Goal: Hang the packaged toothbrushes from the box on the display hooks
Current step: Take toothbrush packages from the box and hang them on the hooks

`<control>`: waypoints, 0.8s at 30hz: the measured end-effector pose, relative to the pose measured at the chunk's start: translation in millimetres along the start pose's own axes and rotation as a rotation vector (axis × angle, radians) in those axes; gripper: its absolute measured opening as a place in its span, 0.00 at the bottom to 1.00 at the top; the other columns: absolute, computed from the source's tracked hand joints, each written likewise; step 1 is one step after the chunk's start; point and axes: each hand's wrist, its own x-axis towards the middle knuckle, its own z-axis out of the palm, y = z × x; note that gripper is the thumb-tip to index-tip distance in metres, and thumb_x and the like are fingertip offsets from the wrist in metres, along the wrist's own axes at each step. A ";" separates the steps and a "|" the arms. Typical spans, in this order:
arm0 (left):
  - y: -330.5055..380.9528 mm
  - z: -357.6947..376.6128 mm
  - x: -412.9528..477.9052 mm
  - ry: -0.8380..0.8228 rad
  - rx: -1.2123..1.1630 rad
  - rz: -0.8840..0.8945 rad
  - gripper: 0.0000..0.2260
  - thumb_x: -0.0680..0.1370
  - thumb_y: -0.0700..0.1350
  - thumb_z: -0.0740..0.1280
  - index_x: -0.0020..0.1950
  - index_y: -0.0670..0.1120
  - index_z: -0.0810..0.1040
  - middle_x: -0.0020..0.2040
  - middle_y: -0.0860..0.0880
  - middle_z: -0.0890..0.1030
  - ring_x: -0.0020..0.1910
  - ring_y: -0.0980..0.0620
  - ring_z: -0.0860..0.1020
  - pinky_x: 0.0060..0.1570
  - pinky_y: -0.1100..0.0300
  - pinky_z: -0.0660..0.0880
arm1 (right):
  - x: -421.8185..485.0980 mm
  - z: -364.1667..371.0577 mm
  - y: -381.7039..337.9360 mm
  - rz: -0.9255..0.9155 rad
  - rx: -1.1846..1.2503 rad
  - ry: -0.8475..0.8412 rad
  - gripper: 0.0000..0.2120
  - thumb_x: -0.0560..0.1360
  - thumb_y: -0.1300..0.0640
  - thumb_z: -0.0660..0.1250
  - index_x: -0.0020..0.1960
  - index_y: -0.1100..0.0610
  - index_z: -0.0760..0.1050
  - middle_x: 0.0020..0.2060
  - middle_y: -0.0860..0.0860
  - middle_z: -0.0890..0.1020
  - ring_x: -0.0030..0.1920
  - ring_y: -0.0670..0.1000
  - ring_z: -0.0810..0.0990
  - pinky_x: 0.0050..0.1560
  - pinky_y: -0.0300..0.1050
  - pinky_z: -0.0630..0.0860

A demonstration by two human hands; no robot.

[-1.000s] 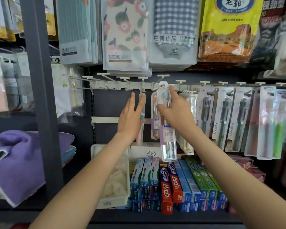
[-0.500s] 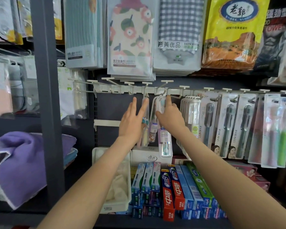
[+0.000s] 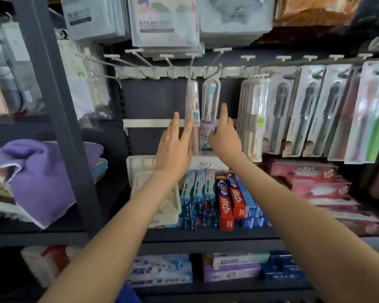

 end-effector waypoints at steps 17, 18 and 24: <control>114.0 159.9 -387.1 -0.552 -0.194 -0.276 0.27 0.75 0.39 0.69 0.73 0.41 0.66 0.70 0.36 0.69 0.62 0.37 0.75 0.54 0.47 0.77 | -360.6 56.3 217.3 -0.289 0.027 -0.427 0.20 0.78 0.61 0.57 0.69 0.65 0.68 0.57 0.60 0.77 0.54 0.58 0.76 0.48 0.47 0.76; 116.6 172.9 -410.3 -0.594 -0.193 -0.311 0.27 0.76 0.40 0.68 0.74 0.41 0.66 0.71 0.37 0.69 0.62 0.37 0.75 0.54 0.47 0.78 | -383.3 64.7 234.7 -0.257 0.020 -0.480 0.19 0.78 0.62 0.59 0.68 0.65 0.69 0.55 0.60 0.78 0.53 0.58 0.77 0.46 0.47 0.76; 104.8 250.0 -540.7 -0.992 -0.150 -0.437 0.28 0.83 0.47 0.57 0.80 0.52 0.47 0.78 0.46 0.55 0.70 0.46 0.67 0.61 0.57 0.70 | -523.9 124.8 347.3 0.087 -0.077 -0.968 0.21 0.80 0.61 0.60 0.72 0.61 0.65 0.61 0.59 0.75 0.61 0.60 0.74 0.54 0.51 0.74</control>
